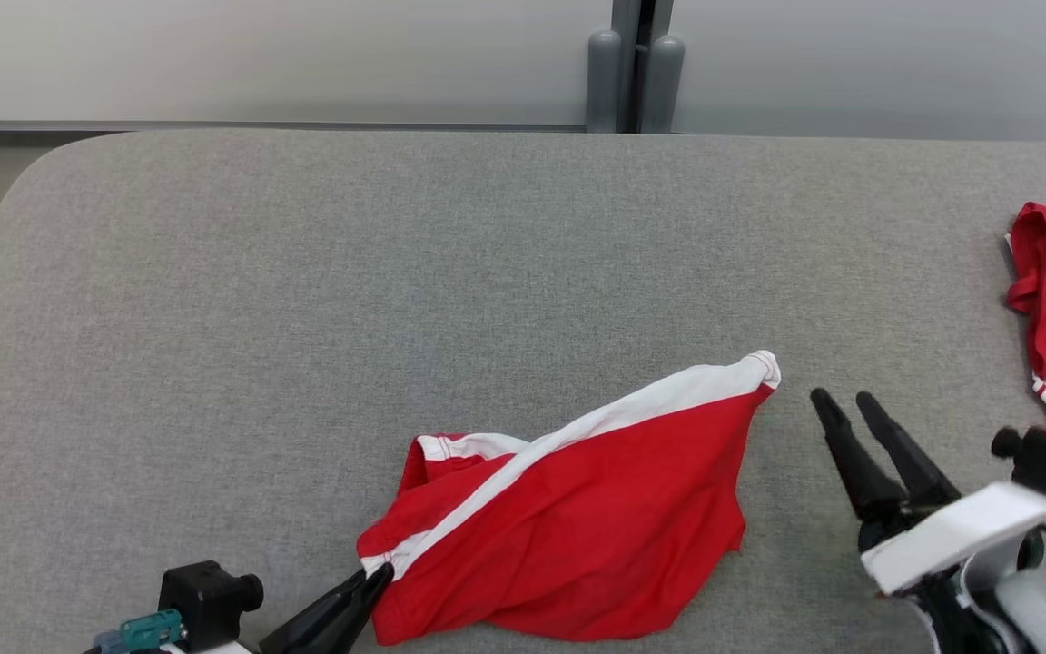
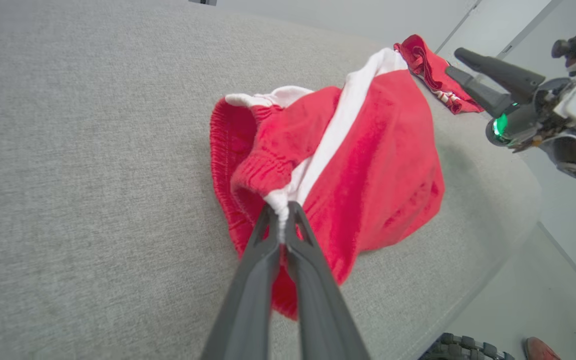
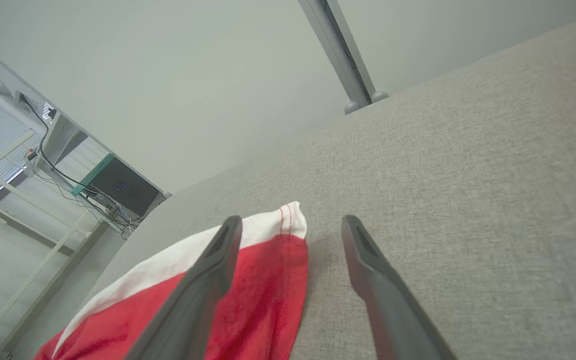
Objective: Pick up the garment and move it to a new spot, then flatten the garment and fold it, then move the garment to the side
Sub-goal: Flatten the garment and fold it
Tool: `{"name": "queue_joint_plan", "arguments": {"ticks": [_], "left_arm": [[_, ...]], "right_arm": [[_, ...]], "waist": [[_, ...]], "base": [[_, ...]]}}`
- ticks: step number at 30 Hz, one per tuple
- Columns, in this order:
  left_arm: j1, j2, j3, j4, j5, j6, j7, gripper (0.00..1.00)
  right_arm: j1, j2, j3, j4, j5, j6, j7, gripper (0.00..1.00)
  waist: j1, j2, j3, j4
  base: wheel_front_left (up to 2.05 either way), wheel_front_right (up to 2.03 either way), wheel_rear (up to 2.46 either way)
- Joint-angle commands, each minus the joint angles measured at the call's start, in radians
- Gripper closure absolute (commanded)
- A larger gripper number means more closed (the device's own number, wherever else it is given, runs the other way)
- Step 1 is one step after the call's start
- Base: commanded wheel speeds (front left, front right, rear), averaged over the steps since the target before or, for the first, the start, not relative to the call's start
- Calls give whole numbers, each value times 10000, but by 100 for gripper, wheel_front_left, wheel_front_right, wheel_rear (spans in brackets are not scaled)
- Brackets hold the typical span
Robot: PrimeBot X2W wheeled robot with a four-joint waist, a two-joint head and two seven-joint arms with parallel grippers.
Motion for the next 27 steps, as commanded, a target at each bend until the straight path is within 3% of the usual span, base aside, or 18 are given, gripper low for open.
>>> {"name": "queue_joint_plan", "arguments": {"ticks": [1,7,13,22,25,26,27], "left_arm": [[-48,10,-7,46,61,-50,21,100],[-204,-6,-86,116,115,-103,102,100],[-318,-54,-123,170,158,-157,158,100],[-686,-165,-273,227,321,-275,334,100],[-706,-209,-287,295,378,-307,286,100],[-708,-218,-302,318,391,-314,284,100],[-723,-231,-312,341,387,-322,296,100]], "right_arm": [[-325,-333,149,-40,692,-2,434,0],[-1382,-1328,573,-151,3087,-2,2417,0],[-2317,-1623,700,368,5217,-2,4823,0],[-3788,-1466,869,2005,6031,-2,6762,2],[-3978,-1314,883,2253,6413,-2,7330,22],[-4047,-1283,857,2297,6502,-2,7465,33],[-4106,-1249,834,2315,6578,-2,7580,51]], "waist": [[0,0,67,72],[0,0,214,212],[0,0,425,383],[0,0,952,836],[0,0,1040,901],[0,0,1060,910],[0,0,1073,918]], "base": [[0,0,0],[0,0,0],[0,0,0],[0,0,0],[0,0,0],[0,0,0],[0,0,0]]}}
